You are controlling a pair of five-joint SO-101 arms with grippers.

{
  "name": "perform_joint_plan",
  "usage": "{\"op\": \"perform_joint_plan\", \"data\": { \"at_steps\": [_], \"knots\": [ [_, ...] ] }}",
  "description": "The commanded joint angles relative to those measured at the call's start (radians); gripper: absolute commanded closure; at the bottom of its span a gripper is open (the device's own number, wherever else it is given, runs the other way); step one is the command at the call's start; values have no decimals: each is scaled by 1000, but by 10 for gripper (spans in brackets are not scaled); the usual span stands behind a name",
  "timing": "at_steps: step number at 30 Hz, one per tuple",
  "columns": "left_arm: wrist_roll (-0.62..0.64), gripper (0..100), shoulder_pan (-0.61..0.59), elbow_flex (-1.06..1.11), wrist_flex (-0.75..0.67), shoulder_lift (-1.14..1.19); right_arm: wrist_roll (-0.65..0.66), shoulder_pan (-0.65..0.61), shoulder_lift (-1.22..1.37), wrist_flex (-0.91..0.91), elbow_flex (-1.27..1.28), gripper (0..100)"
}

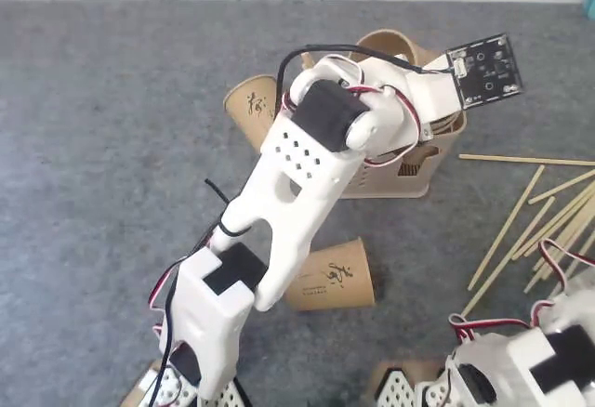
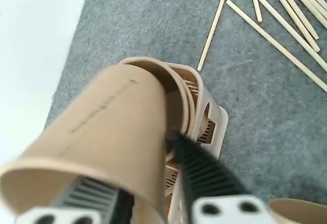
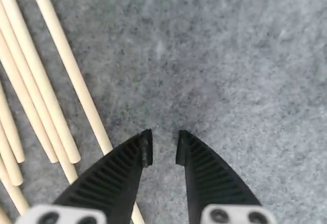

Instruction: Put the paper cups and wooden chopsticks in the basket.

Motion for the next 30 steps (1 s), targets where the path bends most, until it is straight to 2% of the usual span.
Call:
{"op": "perform_joint_plan", "data": {
  "at_steps": [1, 7, 10, 19, 22, 30],
  "knots": [
    [18, 783, -8, -8, 32, -31, 9, 25, 1, -15, -29, 883],
    [-32, 872, -11, -5, 32, -123, 9, 27, 1, -15, -29, 883],
    [-34, 875, -12, -5, 32, -170, 9, 27, 1, -15, -29, 883],
    [201, 814, -121, 24, 34, -440, 2, 5, -12, 28, -91, 883],
    [230, 814, -164, 151, 34, -566, -8, -25, -12, 125, -173, 883],
    [311, 815, -238, 694, 28, -1034, -117, -122, -1, 378, -462, 881]
  ]
}}
